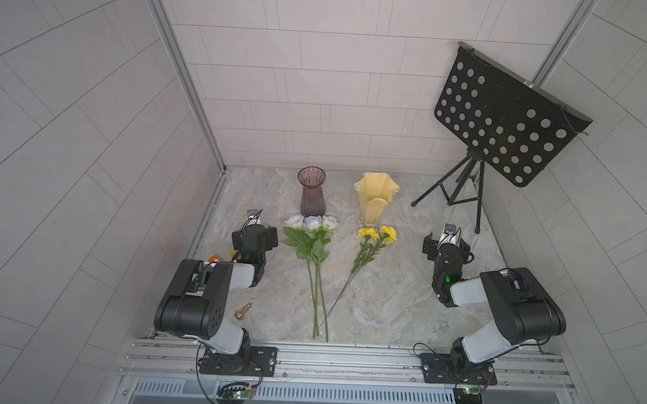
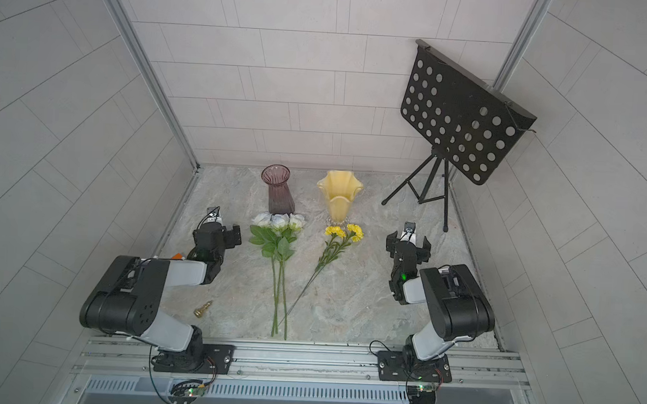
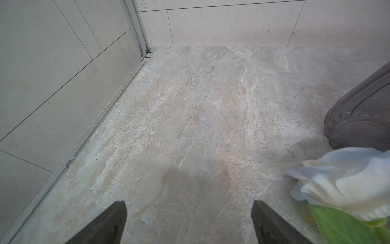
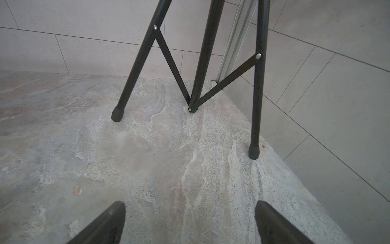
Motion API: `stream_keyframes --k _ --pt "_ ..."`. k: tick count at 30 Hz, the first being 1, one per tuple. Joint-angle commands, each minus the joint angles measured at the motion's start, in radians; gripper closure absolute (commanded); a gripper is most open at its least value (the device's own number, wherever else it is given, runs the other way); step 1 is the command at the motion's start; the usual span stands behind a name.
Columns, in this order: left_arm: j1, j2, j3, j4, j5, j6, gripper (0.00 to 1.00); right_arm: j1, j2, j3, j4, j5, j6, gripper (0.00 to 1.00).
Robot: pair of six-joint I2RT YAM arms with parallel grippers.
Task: Arrange the flowers in different vases according to their colors
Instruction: Pick up the flower at the center of the board.
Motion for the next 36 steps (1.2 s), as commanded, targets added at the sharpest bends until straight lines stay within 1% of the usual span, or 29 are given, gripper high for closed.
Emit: stream_keyframes --k 1,24,30,32,33,35,36 --pt "0.005 0.001 0.015 0.016 -0.010 0.008 0.00 0.005 0.007 0.008 0.009 0.013 -0.007 0.00" --pt "0.005 0.001 0.015 0.016 -0.009 0.008 0.00 0.003 0.009 0.013 0.000 0.010 -0.005 0.00" --pt "0.005 0.002 0.015 0.016 -0.010 0.008 0.00 -0.034 -0.007 0.040 -0.084 -0.066 0.024 0.00" --pt "0.005 0.001 0.015 0.015 -0.010 0.008 0.00 -0.020 -0.008 0.017 -0.037 -0.050 0.004 0.00" --pt "0.005 0.001 0.015 0.016 -0.010 0.008 0.00 0.001 -0.014 -0.019 0.034 -0.021 -0.016 0.00" --pt "0.004 0.001 0.015 0.015 -0.011 0.009 0.00 0.052 -0.022 -0.137 0.297 0.034 -0.076 0.00" --pt "0.005 0.001 0.015 0.016 -0.010 0.009 0.00 0.127 -0.047 -0.150 0.333 0.139 -0.132 0.00"
